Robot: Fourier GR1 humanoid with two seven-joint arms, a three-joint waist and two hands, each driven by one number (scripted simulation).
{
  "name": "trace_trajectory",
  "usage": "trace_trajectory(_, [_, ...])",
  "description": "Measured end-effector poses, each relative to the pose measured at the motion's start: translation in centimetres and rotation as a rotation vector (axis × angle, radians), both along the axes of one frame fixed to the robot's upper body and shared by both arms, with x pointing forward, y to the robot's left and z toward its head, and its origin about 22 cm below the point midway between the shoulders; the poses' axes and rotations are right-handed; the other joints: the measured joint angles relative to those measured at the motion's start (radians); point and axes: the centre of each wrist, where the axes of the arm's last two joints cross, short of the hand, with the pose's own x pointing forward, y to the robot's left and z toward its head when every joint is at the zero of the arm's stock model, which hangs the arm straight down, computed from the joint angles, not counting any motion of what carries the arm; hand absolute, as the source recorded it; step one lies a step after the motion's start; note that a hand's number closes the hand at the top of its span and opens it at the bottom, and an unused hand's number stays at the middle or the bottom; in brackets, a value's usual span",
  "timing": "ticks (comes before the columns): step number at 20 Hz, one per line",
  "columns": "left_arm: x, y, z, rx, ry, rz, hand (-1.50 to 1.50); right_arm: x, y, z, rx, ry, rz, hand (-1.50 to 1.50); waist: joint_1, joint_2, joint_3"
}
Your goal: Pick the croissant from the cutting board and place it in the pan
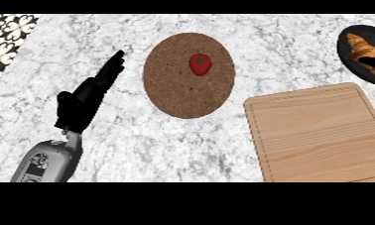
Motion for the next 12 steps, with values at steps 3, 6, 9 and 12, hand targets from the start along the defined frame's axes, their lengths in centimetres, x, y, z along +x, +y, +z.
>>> trace_trajectory(3, [0.1, 0.4, 0.0, 0.003, 0.001, 0.013, 0.0, -1.3, -1.4, -0.2, 0.083, -0.029, 0.043, -1.5, -0.009, -0.001, 0.0])
trace_trajectory(6, [0.0, 0.6, 0.2, 0.005, -0.005, 0.02, 0.0, -3.1, -2.9, -1.0, 0.128, -0.05, 0.09, -1.5, -0.016, -0.004, 0.0])
trace_trajectory(9, [-0.3, 0.9, -0.2, 0.002, 0.003, 0.022, 0.0, -4.5, -4.0, -1.6, 0.153, -0.094, 0.133, -1.5, -0.02, -0.006, 0.0])
trace_trajectory(12, [-0.3, 1.2, -0.2, 0.001, 0.008, 0.03, 0.0, -6.0, -5.0, -2.4, 0.162, -0.141, 0.173, -1.5, -0.026, -0.009, -0.001])
